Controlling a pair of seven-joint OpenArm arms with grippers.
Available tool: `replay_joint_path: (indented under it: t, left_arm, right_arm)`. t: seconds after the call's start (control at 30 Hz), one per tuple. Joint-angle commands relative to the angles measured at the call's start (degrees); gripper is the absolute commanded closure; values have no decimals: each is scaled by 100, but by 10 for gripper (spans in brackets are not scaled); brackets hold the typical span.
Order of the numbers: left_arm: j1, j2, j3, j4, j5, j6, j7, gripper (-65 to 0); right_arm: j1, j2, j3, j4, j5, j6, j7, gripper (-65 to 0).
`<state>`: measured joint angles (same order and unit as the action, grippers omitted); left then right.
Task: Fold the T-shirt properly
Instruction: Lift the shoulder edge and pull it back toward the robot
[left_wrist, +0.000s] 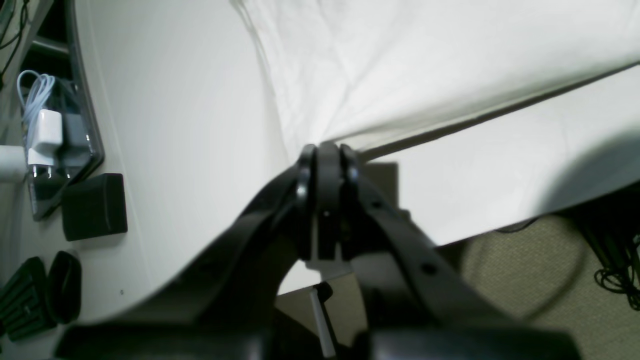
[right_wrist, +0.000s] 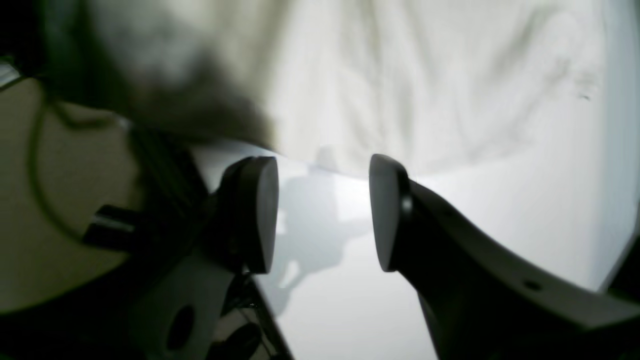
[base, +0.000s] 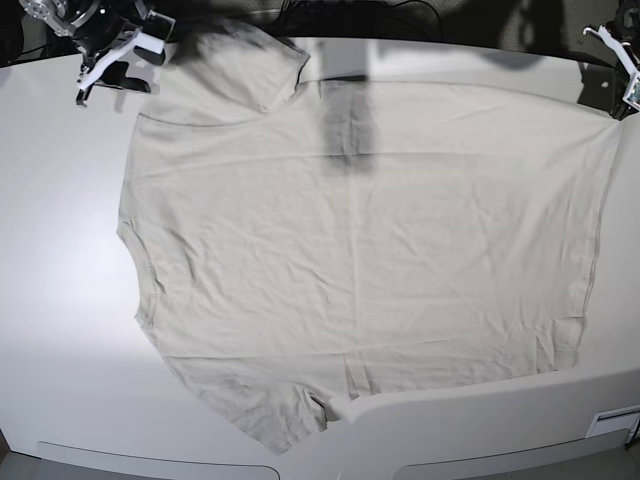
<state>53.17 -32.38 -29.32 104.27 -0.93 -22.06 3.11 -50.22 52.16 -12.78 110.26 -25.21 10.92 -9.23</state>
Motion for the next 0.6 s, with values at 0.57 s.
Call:
replay_joint_path:
  t: [0.57]
  left_arm:
    - [48,-68,-74,74,2,66,-105,0]
  right_arm:
    - [774,-221,-837,-341,-310,234,-208,-241]
